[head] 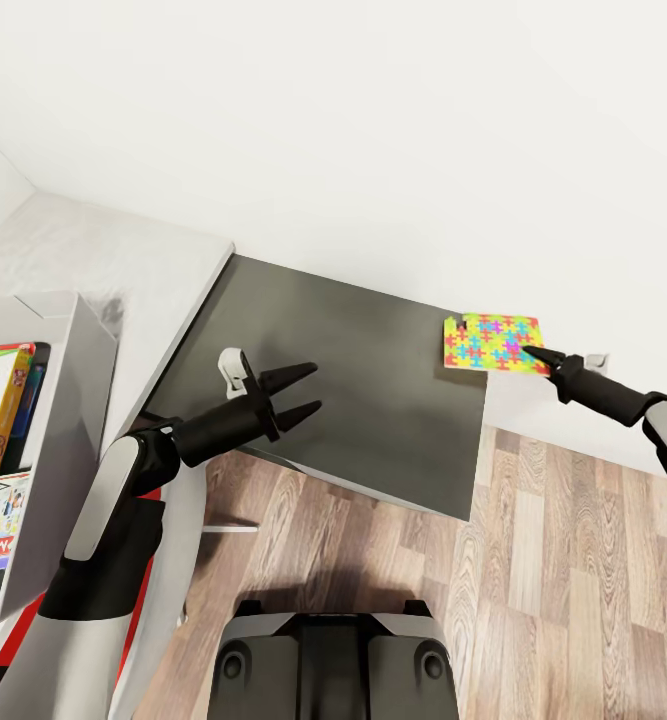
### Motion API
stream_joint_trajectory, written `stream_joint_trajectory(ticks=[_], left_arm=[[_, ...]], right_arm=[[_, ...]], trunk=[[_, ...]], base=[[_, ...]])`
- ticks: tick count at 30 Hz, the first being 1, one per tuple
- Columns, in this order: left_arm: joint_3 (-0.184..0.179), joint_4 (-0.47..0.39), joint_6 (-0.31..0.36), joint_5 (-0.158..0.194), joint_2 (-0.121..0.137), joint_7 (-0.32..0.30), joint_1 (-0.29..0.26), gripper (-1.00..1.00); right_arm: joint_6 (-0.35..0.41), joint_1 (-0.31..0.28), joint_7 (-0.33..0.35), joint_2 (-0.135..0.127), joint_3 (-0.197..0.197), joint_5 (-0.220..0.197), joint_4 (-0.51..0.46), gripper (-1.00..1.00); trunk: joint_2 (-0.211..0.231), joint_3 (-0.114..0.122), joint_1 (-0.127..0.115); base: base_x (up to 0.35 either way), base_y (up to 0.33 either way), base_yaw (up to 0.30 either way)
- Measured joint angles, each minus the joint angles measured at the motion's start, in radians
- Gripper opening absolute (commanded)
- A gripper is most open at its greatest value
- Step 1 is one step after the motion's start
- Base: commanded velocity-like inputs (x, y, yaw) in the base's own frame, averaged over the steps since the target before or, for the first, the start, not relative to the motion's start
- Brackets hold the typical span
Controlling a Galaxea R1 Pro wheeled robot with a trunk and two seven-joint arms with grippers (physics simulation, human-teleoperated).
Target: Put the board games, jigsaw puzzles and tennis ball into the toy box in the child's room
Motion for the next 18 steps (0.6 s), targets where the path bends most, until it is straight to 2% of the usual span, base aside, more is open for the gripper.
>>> stream_joint_trajectory(ticks=[8,14,18], left_arm=[[0.0,0.0,-0.001,0.0,0.0,0.002,0.001,1.0],[0.0,0.0,-0.001,0.0,0.001,0.003,0.001,1.0],[0.0,0.0,-0.003,-0.001,0.001,0.006,0.001,1.0]], right_arm=[[0.013,0.027,0.001,0.003,-0.003,-0.031,-0.07,-1.0],[0.017,0.076,0.002,0.005,-0.003,-0.033,-0.18,-1.0],[0.022,0.135,0.002,0.006,-0.003,-0.035,-0.298,-1.0]], trunk=[[0.0,0.0,0.0],[0.0,0.0,0.0],[0.0,0.0,0.0]], base=[[0.0,0.0,0.0],[0.0,0.0,0.0],[0.0,0.0,0.0]])
